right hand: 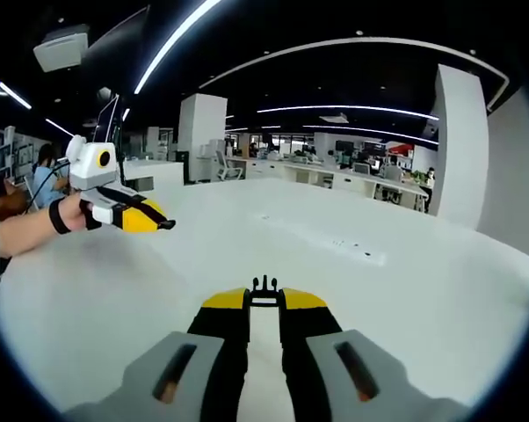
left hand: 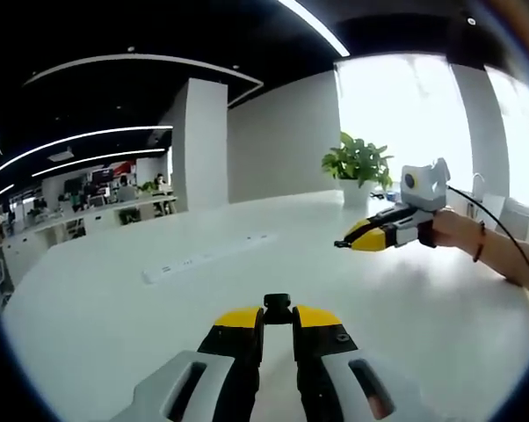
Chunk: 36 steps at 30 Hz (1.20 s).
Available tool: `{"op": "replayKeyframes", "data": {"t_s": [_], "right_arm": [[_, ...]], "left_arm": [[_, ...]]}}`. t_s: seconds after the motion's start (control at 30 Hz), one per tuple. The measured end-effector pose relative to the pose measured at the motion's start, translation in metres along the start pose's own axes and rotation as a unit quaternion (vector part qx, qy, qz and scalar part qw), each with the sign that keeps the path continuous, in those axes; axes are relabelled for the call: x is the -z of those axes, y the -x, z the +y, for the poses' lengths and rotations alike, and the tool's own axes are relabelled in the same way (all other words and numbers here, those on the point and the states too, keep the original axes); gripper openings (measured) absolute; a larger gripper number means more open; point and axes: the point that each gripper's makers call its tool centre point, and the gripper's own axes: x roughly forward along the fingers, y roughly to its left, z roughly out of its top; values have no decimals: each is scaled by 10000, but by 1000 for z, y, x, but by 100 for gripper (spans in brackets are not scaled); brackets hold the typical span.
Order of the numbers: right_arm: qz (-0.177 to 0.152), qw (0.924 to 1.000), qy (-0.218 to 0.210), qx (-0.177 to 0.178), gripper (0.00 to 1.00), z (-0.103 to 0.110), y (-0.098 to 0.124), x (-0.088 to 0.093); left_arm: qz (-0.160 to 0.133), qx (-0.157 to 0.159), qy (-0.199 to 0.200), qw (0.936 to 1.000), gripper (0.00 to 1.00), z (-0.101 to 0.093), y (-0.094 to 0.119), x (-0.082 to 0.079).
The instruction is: Snap the two parts of the plastic buckle together until the buckle closes and remains connected.
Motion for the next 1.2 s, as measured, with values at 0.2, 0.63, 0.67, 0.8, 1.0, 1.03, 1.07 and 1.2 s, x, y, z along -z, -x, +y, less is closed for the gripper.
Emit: {"op": "replayKeyframes", "data": {"t_s": [0.2, 0.63, 0.67, 0.8, 1.0, 1.03, 1.07, 1.2], "right_arm": [[-58, 10000, -11, -15, 11, 3, 3, -1], [-67, 9999, -90, -19, 11, 4, 7, 3], [-85, 9999, -103, -23, 11, 6, 7, 3], [-133, 9998, -53, -100, 11, 14, 11, 0], [-196, 9997, -84, -69, 11, 17, 16, -2], [-184, 9998, -70, -79, 11, 17, 16, -2], [-176, 9998, -57, -83, 11, 19, 17, -2], [-169, 9998, -70, -82, 11, 19, 17, -2]], "left_arm": [[-40, 6, 25, 10000, 12, -1, 2, -1], [22, 198, -104, 9997, 12, -17, 8, 0], [25, 191, -123, 9997, 12, -17, 9, 0], [-37, 280, -54, 9996, 12, -21, 12, -4], [-5, 313, -108, 9995, 12, -25, 14, -2], [-16, 318, -90, 9995, 12, -25, 14, -3], [-25, 338, -67, 9994, 12, -25, 14, -3], [-27, 378, -42, 9993, 12, -26, 17, -4]]}}
